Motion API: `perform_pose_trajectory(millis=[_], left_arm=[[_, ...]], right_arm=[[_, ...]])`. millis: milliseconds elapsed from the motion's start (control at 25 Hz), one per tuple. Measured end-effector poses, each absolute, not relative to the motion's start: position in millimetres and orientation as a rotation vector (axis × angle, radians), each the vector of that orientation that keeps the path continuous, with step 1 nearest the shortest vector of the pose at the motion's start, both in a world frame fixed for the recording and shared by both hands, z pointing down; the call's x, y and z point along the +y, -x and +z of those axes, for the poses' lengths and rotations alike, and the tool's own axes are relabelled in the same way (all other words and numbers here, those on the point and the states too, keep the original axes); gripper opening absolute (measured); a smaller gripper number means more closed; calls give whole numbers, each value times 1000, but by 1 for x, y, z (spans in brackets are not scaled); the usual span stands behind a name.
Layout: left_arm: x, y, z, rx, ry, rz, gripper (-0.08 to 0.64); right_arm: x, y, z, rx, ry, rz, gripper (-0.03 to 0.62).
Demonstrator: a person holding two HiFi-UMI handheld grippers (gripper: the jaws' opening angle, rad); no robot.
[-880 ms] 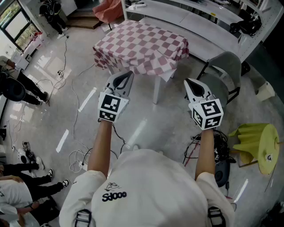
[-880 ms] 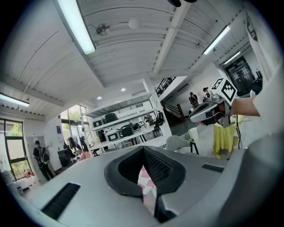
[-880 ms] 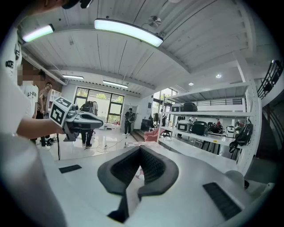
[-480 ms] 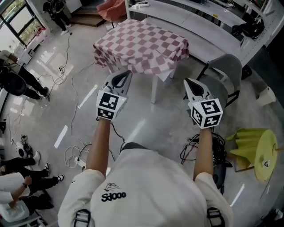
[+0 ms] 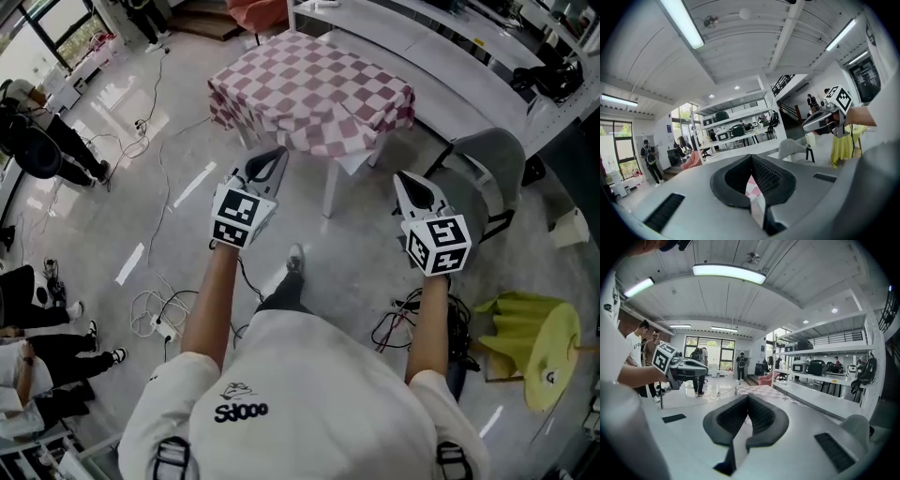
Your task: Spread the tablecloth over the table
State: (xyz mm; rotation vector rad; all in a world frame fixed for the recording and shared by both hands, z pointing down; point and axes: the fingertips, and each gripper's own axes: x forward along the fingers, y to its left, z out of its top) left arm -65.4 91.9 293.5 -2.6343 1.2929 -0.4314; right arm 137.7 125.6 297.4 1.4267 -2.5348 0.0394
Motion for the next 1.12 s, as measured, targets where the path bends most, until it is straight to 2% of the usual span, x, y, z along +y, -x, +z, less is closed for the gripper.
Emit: perform_pose_trajectory(millis=[720,1120], left_arm=[[-134,70,333,1240,2758,-464,28],[-225,52,371,1130,2872,-501,28]], right_arm=[[-96,-120,314,-2473,-1448,131,23],[-177,-128,351,-2365,-1480,239,23]])
